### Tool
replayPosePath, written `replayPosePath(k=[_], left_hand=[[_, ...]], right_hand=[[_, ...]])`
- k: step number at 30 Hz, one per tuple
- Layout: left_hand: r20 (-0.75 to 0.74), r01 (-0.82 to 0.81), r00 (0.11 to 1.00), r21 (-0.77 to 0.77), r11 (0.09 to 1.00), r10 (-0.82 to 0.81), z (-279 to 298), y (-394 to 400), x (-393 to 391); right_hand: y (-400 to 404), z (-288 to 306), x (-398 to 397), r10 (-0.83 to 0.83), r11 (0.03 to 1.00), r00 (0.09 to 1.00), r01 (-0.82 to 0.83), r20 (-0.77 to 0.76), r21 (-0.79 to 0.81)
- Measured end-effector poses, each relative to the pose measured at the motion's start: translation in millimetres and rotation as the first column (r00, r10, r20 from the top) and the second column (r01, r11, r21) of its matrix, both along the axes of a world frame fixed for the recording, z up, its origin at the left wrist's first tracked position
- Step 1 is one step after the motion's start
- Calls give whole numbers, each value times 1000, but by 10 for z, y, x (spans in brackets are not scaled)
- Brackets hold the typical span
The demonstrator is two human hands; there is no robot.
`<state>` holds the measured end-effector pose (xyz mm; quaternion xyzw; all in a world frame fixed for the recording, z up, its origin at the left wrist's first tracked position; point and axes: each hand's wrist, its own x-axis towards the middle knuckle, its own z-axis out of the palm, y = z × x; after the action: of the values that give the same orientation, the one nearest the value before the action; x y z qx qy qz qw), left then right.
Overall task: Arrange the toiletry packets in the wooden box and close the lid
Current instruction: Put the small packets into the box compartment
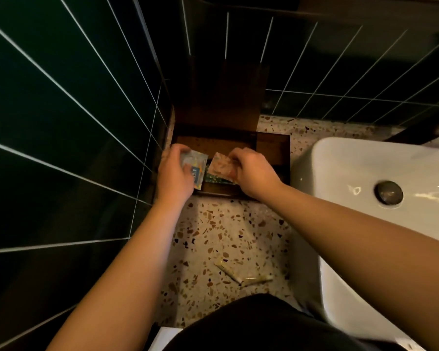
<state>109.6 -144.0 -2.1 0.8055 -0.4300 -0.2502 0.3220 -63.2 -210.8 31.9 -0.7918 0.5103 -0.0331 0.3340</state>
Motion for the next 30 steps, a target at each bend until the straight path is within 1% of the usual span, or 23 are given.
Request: replayPosePath(k=[2,4,6,9,11,13,14,16,18,19,20,22,25,27,30], left_hand=[[43,17,999,58,998,-20,-97,-14,2],[86,-4,996,118,993,-6,-177,1,4],[139,-5,990,135,991,-14,-222,25,-13],[359,-9,931,208,978,-68,-248,68,-40],[419,-35,905,247,968,-74,-266,89,-32],[437,-42,896,262,964,-80,-287,111,-21],[443,-48,893,262,964,-76,-290,118,-20],[444,-53,894,230,972,-56,-270,131,-43],[423,-2,903,184,983,-77,-247,142,-93],[407,43,906,182,982,-115,-249,146,-125],[388,87,908,199,976,-160,-259,152,-158],[347,137,909,274,952,-231,-299,156,-213],[323,133,910,367,921,-260,-338,155,-212],[323,126,909,391,912,-264,-338,154,-174],[295,115,922,411,905,-250,-340,154,-123]], right_hand=[[-28,-82,93,43,999,997,-42,-70,6],[-35,-162,163,89,996,985,-88,-150,15],[-23,-234,209,101,995,973,-97,-206,31],[0,-366,259,85,996,964,-71,-251,62],[15,-435,293,77,994,965,-55,-253,94],[30,-471,312,87,992,969,-62,-230,114],[37,-479,301,100,992,971,-82,-215,94],[70,-447,231,119,993,975,-120,-186,2],[153,-377,129,134,987,979,-145,-153,-69],[209,-347,84,159,983,974,-172,-158,-66],[274,-329,54,192,979,963,-203,-190,-37],[403,-336,30,246,969,915,-241,-320,56],[508,-415,44,310,951,820,-273,-482,147],[527,-435,76,327,945,796,-283,-509,165],[517,-438,135,341,939,832,-279,-437,201]])
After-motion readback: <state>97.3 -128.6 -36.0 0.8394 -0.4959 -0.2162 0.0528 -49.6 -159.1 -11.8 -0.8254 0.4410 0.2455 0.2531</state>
